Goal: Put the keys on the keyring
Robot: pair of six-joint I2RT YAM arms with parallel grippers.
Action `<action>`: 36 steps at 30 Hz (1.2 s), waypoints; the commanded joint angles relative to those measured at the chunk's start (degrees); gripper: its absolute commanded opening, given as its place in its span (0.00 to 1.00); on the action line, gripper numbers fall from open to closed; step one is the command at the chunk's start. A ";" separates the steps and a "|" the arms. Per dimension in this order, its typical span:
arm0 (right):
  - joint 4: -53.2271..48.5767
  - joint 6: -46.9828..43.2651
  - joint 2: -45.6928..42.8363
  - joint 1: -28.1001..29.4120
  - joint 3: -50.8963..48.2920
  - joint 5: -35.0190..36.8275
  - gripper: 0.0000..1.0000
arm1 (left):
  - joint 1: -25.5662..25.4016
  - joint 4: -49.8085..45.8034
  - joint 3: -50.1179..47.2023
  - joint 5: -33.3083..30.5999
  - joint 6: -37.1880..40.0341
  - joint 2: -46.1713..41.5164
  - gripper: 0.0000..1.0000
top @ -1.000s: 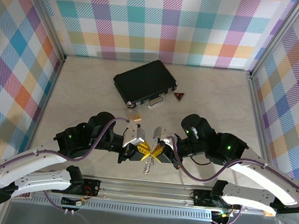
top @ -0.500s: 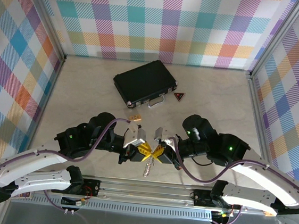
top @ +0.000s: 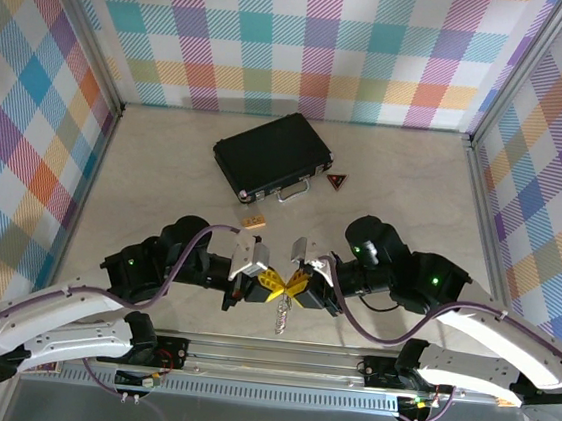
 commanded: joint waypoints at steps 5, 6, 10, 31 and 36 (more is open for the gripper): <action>10.11 4.63 -3.76 0.45 -3.47 -0.09 0.23 | -0.55 12.26 -3.42 0.48 -3.01 -2.00 0.00; 10.31 4.93 -4.13 0.49 -3.58 0.17 0.24 | -0.54 13.14 -3.75 0.59 -3.26 -2.20 0.00; 10.91 5.73 -5.69 0.54 -4.28 1.49 0.29 | -0.57 17.26 -5.17 0.94 -4.55 -3.31 0.00; 18.13 9.16 -12.02 0.43 -9.60 1.20 0.37 | -0.55 28.07 -6.80 4.36 -9.42 -2.87 0.00; 20.00 9.64 -11.78 0.44 -10.20 0.76 0.34 | -0.60 28.53 -6.98 4.58 -9.63 -2.78 0.00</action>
